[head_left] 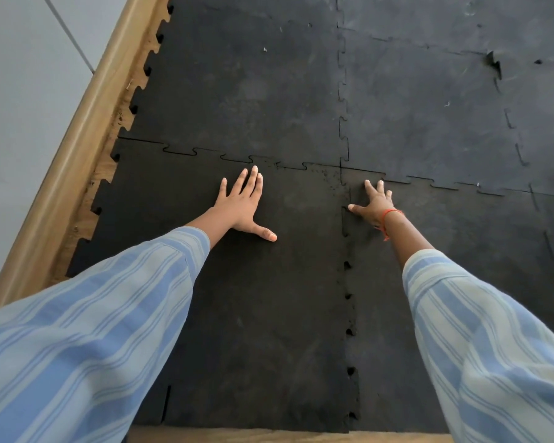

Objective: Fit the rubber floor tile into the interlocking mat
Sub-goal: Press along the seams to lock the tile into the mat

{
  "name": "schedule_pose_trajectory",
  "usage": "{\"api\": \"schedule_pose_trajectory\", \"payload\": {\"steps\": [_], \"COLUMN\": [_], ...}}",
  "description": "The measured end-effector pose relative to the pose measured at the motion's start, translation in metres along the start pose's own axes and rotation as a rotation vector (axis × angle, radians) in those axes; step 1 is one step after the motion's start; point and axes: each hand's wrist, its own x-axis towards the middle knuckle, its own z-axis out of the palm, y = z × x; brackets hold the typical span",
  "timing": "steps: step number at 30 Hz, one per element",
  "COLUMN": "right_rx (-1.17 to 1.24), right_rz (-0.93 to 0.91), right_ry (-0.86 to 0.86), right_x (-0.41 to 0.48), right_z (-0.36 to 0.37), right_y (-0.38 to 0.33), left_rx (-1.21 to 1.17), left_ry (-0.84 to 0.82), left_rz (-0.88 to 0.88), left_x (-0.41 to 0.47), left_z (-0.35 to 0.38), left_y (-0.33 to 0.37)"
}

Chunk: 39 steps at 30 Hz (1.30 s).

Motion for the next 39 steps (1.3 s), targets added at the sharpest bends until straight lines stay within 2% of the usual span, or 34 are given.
{"api": "schedule_pose_trajectory", "payload": {"steps": [2, 8, 18, 24, 35, 39], "right_rx": [-0.03, -0.205, -0.151, -0.226, -0.241, -0.384], "right_rz": [-0.022, -0.168, -0.12, -0.171, -0.107, -0.094], "right_ry": [-0.021, -0.231, -0.136, -0.227, -0.213, -0.299], "right_x": [-0.005, -0.036, -0.045, -0.048, -0.049, -0.063], "right_z": [0.001, -0.002, 0.012, 0.006, 0.008, 0.011], "right_y": [0.004, 0.029, 0.03, 0.035, 0.029, 0.035], "left_rx": [0.009, 0.004, 0.022, 0.026, 0.03, -0.032], "left_ry": [-0.005, -0.012, -0.047, -0.047, -0.039, -0.019], "left_rz": [-0.014, -0.043, -0.122, -0.116, -0.12, -0.14], "left_x": [0.0, -0.001, -0.011, -0.02, -0.027, -0.029], "left_z": [0.0, -0.004, -0.013, -0.007, -0.007, 0.003], "left_y": [0.002, 0.007, 0.028, 0.038, 0.046, 0.044]}}
